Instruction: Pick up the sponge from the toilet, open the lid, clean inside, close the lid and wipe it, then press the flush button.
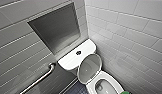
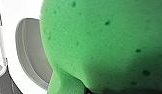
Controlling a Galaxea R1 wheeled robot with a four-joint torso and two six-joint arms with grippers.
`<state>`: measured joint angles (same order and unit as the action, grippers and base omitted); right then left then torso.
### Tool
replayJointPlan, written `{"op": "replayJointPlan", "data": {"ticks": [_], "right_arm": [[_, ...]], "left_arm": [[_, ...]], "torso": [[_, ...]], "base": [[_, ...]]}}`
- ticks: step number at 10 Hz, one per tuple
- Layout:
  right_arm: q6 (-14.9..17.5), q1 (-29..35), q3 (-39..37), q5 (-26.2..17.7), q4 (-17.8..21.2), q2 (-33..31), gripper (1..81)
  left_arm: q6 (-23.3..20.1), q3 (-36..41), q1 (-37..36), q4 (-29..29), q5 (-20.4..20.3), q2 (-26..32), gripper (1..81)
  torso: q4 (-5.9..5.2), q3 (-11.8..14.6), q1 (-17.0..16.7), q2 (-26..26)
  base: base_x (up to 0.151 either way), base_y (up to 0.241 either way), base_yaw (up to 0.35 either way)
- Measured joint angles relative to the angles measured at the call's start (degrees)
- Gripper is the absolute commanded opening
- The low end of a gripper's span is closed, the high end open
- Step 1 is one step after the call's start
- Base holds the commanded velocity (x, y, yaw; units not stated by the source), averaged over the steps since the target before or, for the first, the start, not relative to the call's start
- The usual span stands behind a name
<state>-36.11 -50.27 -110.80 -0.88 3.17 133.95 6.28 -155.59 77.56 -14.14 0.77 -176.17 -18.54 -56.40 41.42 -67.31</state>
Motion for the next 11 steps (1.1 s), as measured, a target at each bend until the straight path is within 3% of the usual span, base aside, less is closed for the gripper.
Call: {"op": "replayJointPlan", "data": {"ticks": [3,5,6,8,11], "right_arm": [[-0.2,-7.2,4.7,2.4,0.0,-3.1,1.0],[0.0,-15.4,8.9,-3.9,-0.8,-4.7,1.0],[0.0,-17.3,11.3,-4.4,-0.9,-6.0,1.0],[0.1,-13.4,14.3,-0.5,-0.9,-8.9,1.0],[0.1,-7.0,17.0,-1.8,-1.4,-9.4,1.0]], "left_arm": [[0.0,0.0,0.0,-0.6,0.0,-0.3,81.1],[0.0,0.0,0.0,-0.7,0.1,-0.6,81.1],[0.0,0.0,0.0,-0.7,-0.1,-0.7,81.1],[0.0,-0.1,0.0,-0.7,-0.1,-0.7,81.1],[0.0,-0.1,0.0,-0.7,-0.1,-0.6,81.1]], "torso": [[0.0,0.0,0.0,0.0],[0.0,0.0,0.0,0.0],[0.0,0.0,0.0,0.0],[0.0,0.0,0.0,0.0],[0.0,0.0,0.0,0.0]], "base": [[0.0,0.0,0.0],[0.0,0.0,0.0],[0.0,0.0,0.0],[0.0,0.0,0.0],[0.0,0.0,0.0]]}}
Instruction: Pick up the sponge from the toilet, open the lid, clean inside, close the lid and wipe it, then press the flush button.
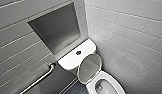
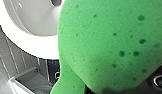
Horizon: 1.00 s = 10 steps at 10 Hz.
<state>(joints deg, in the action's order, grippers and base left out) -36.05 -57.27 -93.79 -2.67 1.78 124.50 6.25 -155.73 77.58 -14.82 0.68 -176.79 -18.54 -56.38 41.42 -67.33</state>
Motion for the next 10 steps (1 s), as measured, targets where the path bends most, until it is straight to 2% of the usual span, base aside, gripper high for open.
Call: {"op": "replayJointPlan", "data": {"ticks": [2,4,7,10], "right_arm": [[0.0,8.0,0.4,-2.5,-0.6,-0.2,1.0],[0.0,13.9,-0.9,-7.5,-2.1,2.3,1.0],[0.0,18.7,-12.2,-15.2,-5.3,12.1,1.0],[0.0,24.7,-25.1,-20.9,-8.8,22.9,1.0]], "left_arm": [[0.0,-0.1,0.0,0.0,0.0,0.3,81.1],[0.0,-0.1,0.0,0.0,-0.1,0.3,81.1],[0.0,-0.1,0.0,0.0,0.0,0.6,81.1],[0.0,-0.1,0.0,0.1,0.0,0.7,81.1]], "torso": [[0.0,0.0,0.0,0.0],[0.0,0.0,0.0,0.0],[0.0,0.0,0.0,0.0],[0.0,0.0,0.0,0.0]], "base": [[0.0,0.0,0.0],[0.0,0.0,0.0],[0.0,0.0,0.0],[0.0,0.0,0.0]]}}
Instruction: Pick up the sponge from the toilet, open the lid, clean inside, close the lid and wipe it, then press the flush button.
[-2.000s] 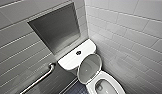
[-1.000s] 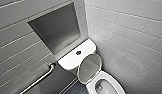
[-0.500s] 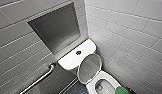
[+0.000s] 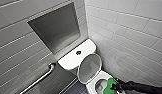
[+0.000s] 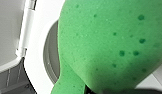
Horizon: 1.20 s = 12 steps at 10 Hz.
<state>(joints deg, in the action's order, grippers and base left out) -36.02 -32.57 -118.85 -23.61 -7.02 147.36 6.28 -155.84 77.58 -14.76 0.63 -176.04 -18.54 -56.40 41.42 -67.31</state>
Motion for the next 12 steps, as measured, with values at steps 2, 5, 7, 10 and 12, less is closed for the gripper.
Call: {"op": "replayJointPlan", "data": {"ticks": [2,5,7,10,12], "right_arm": [[0.0,4.3,-4.5,-2.0,-2.7,4.5,1.0],[0.0,8.0,-9.2,-3.9,-5.3,5.7,1.0],[0.0,10.2,-9.2,-4.7,-6.2,6.0,1.0],[-0.1,12.9,-10.4,-8.2,-7.1,8.6,1.0],[-0.1,15.2,-10.6,-9.7,-7.1,10.5,1.0]], "left_arm": [[0.0,0.0,0.0,0.0,0.0,0.0,81.1],[0.0,0.0,0.0,0.0,-0.1,0.0,81.1],[0.0,0.0,-0.2,0.0,0.0,0.0,81.1],[0.0,0.0,-0.9,0.0,-0.2,-0.4,81.1],[0.0,0.0,-0.8,-0.1,-0.2,-0.4,81.1]], "torso": [[0.0,0.0,0.0,0.0],[0.0,-1.5,0.0,0.0],[0.0,-5.0,0.0,0.0],[0.0,-6.2,0.0,0.1],[0.0,-6.1,0.0,0.1]], "base": [[0.0,0.0,0.0],[0.0,0.0,0.0],[0.0,0.0,0.0],[0.0,0.0,0.0],[0.0,0.0,0.0]]}}
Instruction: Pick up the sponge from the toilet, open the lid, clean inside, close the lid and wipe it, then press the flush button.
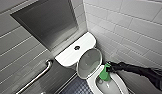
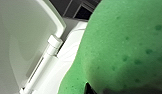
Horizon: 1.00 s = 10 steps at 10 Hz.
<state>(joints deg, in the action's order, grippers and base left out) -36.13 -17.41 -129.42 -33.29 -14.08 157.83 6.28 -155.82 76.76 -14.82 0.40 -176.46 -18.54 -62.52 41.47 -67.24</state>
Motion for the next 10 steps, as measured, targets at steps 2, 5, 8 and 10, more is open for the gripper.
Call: {"op": "replayJointPlan", "data": {"ticks": [2,5,8,10], "right_arm": [[-0.7,2.3,0.0,1.8,-0.2,1.4,1.0],[-0.6,1.5,0.0,2.6,-0.5,1.1,1.0],[-0.6,0.4,0.0,3.6,-0.5,1.0,1.0],[-0.7,-2.5,-0.5,4.4,-0.6,0.2,1.0]], "left_arm": [[0.0,0.0,0.0,0.0,0.0,-0.1,81.1],[0.0,0.0,0.0,0.0,0.0,-0.1,81.1],[0.0,0.0,0.0,0.0,0.0,0.0,81.1],[0.0,0.0,0.0,0.0,0.0,0.0,81.1]], "torso": [[0.0,0.0,0.0,0.0],[0.0,0.0,0.0,0.0],[0.0,0.0,0.0,0.0],[0.0,0.0,0.0,0.0]], "base": [[0.0,0.0,0.0],[0.0,0.0,0.0],[0.0,0.0,0.0],[0.0,0.0,0.0]]}}
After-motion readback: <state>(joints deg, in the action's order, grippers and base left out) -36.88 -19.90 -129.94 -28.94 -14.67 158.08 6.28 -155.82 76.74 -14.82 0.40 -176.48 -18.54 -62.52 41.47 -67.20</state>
